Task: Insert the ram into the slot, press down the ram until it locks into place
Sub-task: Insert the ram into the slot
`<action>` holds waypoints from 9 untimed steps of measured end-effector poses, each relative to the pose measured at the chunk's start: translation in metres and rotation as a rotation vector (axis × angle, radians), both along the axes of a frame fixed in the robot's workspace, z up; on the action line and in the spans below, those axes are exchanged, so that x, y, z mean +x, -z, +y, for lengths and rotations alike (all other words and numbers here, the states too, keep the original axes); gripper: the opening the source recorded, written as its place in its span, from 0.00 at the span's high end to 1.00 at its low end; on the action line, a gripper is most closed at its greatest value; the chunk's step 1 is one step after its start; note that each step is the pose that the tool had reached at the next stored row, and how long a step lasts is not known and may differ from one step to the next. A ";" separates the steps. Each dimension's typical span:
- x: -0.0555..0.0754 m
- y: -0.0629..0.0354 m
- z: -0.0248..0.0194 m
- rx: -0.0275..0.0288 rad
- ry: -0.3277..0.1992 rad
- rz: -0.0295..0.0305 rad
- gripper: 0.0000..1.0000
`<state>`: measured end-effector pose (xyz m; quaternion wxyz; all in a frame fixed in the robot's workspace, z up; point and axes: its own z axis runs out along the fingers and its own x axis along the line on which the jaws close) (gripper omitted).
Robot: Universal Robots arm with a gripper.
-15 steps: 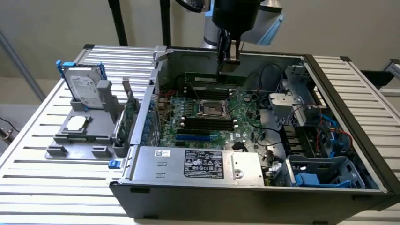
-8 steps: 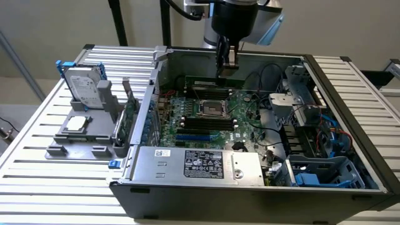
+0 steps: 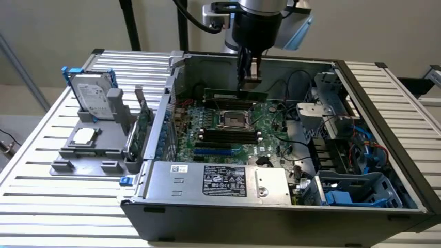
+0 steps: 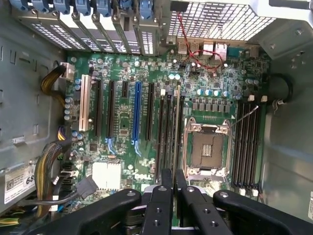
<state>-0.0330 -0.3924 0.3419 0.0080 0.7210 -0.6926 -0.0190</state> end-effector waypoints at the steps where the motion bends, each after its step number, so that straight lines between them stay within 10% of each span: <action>1: 0.000 0.0018 0.0002 0.0000 0.000 0.0000 0.87; 9: 0.000 0.0164 0.0007 0.0000 0.000 0.0000 0.87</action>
